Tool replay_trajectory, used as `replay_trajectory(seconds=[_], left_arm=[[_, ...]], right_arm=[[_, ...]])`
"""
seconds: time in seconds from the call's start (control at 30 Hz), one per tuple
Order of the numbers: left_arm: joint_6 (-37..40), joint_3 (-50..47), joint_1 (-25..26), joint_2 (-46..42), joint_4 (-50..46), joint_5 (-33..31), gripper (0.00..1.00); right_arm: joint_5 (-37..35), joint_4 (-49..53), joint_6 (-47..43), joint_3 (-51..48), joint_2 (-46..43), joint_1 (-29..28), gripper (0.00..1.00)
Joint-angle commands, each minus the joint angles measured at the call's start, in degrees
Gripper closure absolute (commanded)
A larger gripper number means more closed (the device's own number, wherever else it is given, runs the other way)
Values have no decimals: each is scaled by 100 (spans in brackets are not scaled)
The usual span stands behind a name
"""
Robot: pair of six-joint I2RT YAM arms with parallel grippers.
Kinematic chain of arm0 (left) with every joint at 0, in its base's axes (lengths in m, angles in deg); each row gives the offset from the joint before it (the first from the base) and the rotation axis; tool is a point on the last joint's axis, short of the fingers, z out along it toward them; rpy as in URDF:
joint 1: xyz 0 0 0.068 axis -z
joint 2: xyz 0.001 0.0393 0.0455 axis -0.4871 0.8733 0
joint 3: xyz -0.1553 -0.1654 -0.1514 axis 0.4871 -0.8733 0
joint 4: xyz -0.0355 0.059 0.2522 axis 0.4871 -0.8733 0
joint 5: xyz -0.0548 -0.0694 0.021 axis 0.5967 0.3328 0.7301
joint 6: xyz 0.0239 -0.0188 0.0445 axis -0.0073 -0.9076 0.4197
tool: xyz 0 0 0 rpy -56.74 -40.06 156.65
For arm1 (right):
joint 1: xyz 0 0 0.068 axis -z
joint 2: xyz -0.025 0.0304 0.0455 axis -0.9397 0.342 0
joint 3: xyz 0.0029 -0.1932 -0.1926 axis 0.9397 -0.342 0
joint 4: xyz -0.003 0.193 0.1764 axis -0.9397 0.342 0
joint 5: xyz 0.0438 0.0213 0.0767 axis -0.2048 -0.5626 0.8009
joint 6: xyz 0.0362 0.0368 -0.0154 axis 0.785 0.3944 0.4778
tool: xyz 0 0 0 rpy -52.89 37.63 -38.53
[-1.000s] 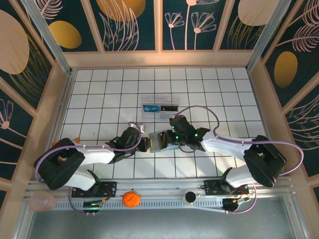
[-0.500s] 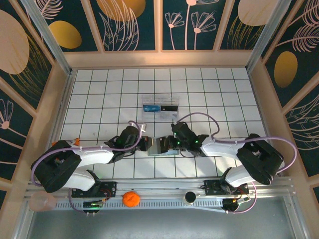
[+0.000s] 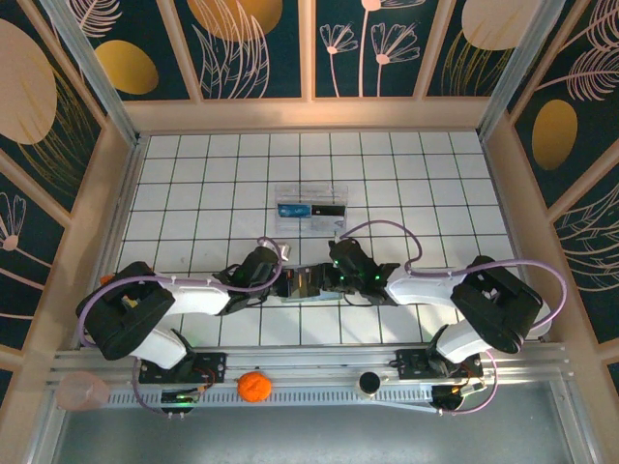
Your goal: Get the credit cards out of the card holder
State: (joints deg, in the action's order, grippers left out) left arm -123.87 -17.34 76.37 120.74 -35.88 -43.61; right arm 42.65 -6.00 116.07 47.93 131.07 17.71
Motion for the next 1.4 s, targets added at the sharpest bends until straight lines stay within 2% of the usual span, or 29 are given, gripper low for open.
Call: replay_trajectory(seconds=[0.0, 0.13, 0.27, 0.37, 0.53, 0.8, 1.03, 1.23, 1.37], left_arm=[[83, -92, 10, 92, -175, -163, 100], [114, -179, 14, 60, -84, -214, 100], [145, -217, 14, -3, 3, -225, 100], [153, -204, 14, -5, 75, -188, 100], [194, -184, 13, 8, 72, -176, 100], [220, -200, 15, 73, 117, -159, 100], [233, -219, 13, 128, 183, -133, 100], [225, -220, 12, 289, 324, -2, 100], [233, -185, 15, 339, 337, 45, 100]], right_arm=[[-115, 334, 109, -130, -274, 123, 66], [-68, 892, 122, -194, -701, 453, 66], [-300, 1428, -266, 44, -1370, 510, 67], [229, 1351, -569, 321, -1491, 510, 67], [1053, 1140, -505, 687, -635, 501, 67], [1371, 733, -530, 636, 363, 523, 69], [1116, 787, -636, 596, 630, 580, 71], [1751, 185, -610, 441, 838, 647, 73], [1920, -36, -541, 375, 889, 689, 77]])
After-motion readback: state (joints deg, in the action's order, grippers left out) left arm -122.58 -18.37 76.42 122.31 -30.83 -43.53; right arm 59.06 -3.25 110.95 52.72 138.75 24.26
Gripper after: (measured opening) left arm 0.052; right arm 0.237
